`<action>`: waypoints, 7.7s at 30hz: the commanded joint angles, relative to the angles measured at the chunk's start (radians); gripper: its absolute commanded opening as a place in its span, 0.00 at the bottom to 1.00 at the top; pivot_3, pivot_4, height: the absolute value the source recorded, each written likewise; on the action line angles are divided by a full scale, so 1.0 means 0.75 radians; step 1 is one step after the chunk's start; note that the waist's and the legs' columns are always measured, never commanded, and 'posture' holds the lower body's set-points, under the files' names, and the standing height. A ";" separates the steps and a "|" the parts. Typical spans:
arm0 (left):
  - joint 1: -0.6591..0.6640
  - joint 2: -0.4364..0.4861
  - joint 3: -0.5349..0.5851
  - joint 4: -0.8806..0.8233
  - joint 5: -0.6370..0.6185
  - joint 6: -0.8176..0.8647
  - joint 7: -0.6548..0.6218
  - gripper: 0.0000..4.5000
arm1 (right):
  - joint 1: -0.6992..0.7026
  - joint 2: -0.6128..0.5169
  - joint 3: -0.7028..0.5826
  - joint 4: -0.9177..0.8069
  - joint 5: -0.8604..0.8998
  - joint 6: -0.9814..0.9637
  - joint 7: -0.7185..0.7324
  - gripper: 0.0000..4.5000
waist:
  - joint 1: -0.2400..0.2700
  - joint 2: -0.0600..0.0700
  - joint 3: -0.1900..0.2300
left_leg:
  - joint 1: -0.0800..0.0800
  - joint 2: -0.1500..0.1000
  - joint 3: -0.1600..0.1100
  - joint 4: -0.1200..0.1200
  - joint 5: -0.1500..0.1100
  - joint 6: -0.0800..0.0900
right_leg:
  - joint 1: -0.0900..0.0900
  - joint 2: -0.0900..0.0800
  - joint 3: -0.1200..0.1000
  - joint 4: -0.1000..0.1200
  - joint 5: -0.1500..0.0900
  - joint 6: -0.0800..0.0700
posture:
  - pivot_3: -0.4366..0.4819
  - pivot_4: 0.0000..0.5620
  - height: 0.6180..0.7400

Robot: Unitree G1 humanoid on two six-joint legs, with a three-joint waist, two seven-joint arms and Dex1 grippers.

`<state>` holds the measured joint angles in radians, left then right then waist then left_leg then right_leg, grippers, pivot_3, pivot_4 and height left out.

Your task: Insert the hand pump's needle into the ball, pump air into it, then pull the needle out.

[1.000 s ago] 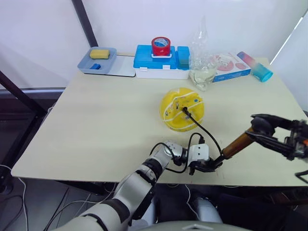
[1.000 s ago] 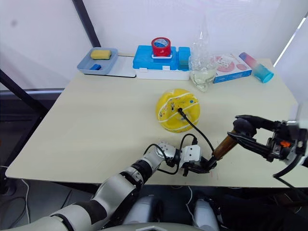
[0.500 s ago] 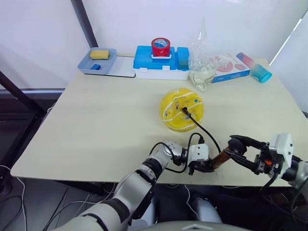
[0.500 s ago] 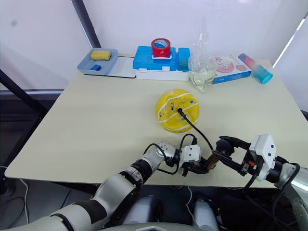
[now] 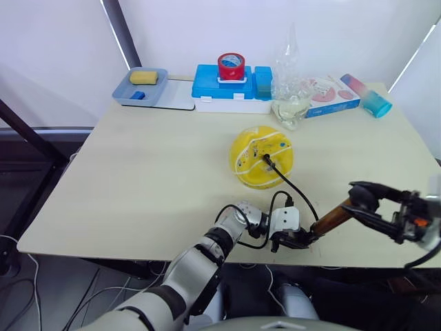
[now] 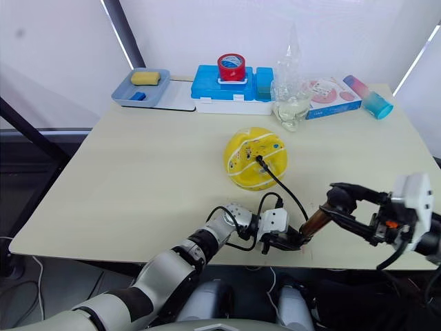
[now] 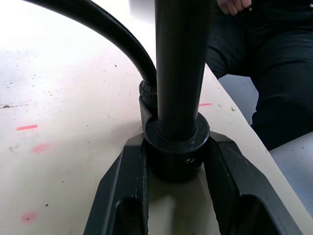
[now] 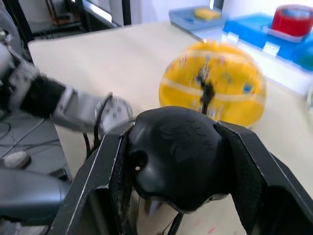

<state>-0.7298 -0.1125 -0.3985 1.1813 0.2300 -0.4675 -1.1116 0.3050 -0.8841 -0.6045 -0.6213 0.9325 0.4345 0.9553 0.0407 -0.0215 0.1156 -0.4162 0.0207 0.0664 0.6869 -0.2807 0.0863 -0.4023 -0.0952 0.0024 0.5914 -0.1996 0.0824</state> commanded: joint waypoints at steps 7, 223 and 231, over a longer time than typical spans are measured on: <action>0.040 0.020 -0.026 0.030 0.033 0.021 -0.023 0.24 | -0.091 -0.140 -0.271 -0.033 0.228 0.186 -0.040 0.46 | -0.001 0.001 0.000 | 0.000 0.000 0.000 0.000 0.000 0.000 | 0.000 0.000 0.000 0.000 0.000 0.000 | 0.48 0.27 0.97; -0.002 0.026 -0.043 0.080 0.101 -0.084 0.113 0.24 | 0.052 0.091 0.088 -0.019 -0.157 -0.128 -0.109 0.46 | -0.034 -0.007 -0.005 | 0.000 0.001 0.060 0.019 -0.027 0.020 | -0.019 -0.008 0.047 -0.002 0.014 0.028 | 0.48 0.27 0.97; -0.003 0.027 -0.040 0.076 0.099 -0.081 0.120 0.24 | 0.099 0.295 0.441 0.268 -0.578 -0.470 -0.054 0.46 | -0.035 -0.012 -0.008 | 0.002 0.001 0.058 0.019 -0.027 0.019 | -0.019 0.011 0.080 -0.002 0.013 0.031 | 0.48 0.27 0.97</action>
<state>-0.7442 -0.1011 -0.4029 1.2112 0.2717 -0.5456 -1.0075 0.3485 -0.6851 -0.3308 -0.5046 0.6010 0.1266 0.9125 0.0144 -0.0305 0.1098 -0.4147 0.0212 0.1095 0.7011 -0.3006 0.1002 -0.4169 -0.0860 0.0644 0.5900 -0.1902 0.1058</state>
